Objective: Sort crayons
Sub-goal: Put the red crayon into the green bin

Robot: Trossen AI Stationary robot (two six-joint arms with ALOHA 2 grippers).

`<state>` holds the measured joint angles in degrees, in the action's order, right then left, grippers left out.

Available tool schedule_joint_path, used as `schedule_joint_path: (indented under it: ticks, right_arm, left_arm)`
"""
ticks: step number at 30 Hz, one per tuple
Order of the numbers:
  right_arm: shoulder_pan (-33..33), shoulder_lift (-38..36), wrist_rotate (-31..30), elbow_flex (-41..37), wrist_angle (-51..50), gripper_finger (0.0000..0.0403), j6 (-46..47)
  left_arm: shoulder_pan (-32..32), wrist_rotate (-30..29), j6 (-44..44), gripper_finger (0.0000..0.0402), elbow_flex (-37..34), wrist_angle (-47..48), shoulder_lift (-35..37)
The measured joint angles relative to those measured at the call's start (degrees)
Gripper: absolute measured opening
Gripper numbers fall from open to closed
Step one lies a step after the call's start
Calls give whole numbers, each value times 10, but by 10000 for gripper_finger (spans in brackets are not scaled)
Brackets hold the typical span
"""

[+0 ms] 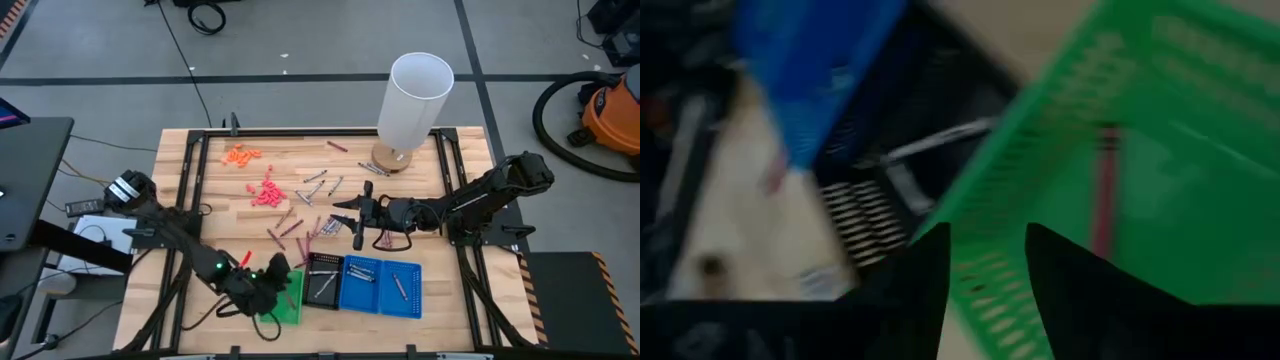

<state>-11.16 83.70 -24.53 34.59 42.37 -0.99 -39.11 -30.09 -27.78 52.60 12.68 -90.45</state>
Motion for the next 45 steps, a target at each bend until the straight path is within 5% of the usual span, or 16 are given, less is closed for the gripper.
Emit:
schedule_joint_path:
  ticks: [12, 19, 24, 30, 45]
  right_arm:
    - [-2, 0, 2, 0, -1, 147, 10]
    - [-3, 0, 2, 0, -6, 147, 10]
    - [-3, 0, 2, 0, -13, 147, 9]
    - [-3, 0, -11, 0, -23, 147, 8]
    - [-3, 0, -25, 0, -36, 147, 8]
  left_arm:
    - [141, -15, 203, 141, -5, 33, 23]
    - [247, 119, 347, 141, -5, 69, 23]
    - [299, 145, 437, 141, -5, 81, 21]
    - [325, 148, 514, 141, -5, 80, -20]
    - [329, 130, 532, 141, -3, 76, -103]
